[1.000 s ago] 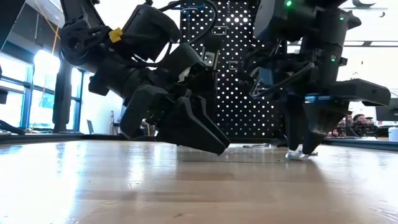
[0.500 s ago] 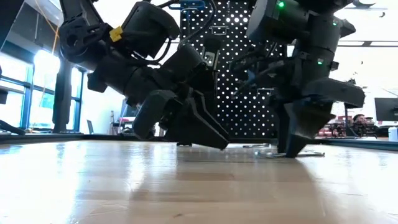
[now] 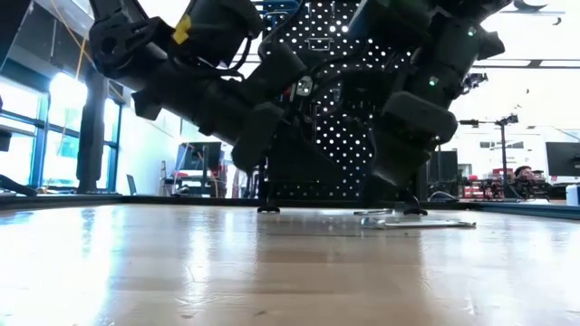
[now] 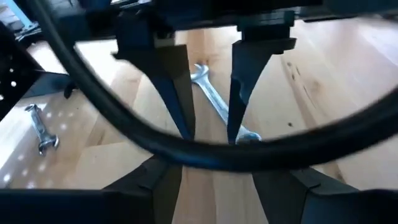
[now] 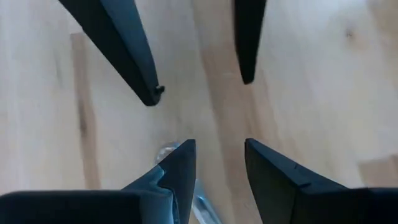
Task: Hang tools onto peg board
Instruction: Hang the wrench on the pegboard
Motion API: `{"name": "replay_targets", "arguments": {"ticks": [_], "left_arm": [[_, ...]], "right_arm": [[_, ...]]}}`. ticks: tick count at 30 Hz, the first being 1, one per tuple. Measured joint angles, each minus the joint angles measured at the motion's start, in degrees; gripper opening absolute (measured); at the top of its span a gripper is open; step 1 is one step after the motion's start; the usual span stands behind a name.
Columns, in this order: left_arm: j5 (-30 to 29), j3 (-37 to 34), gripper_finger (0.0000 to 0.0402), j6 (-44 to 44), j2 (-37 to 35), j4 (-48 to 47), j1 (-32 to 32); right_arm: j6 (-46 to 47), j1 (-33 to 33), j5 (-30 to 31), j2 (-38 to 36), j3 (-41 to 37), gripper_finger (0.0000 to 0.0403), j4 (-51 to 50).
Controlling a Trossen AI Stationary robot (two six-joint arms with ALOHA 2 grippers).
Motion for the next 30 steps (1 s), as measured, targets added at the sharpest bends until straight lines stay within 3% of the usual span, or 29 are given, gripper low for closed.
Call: {"name": "replay_targets", "arguments": {"ticks": [14, 22, 30], "left_arm": [[2.53, 0.00, 0.0154, -3.17, 1.51, 4.72, 0.02], [7.43, 5.09, 0.0154, -4.40, 7.25, 6.68, -0.48], [4.43, 9.15, 0.0123, -2.54, 11.63, -0.02, -0.44]], "right_arm": [[8.50, 5.31, 10.69, -12.31, 0.02, 0.0133, -21.64], [9.13, 7.80, 10.17, -11.01, 0.00, 0.0133, -22.52], [12.07, 8.63, 12.37, -10.46, -7.69, 0.0133, -21.91]]}}
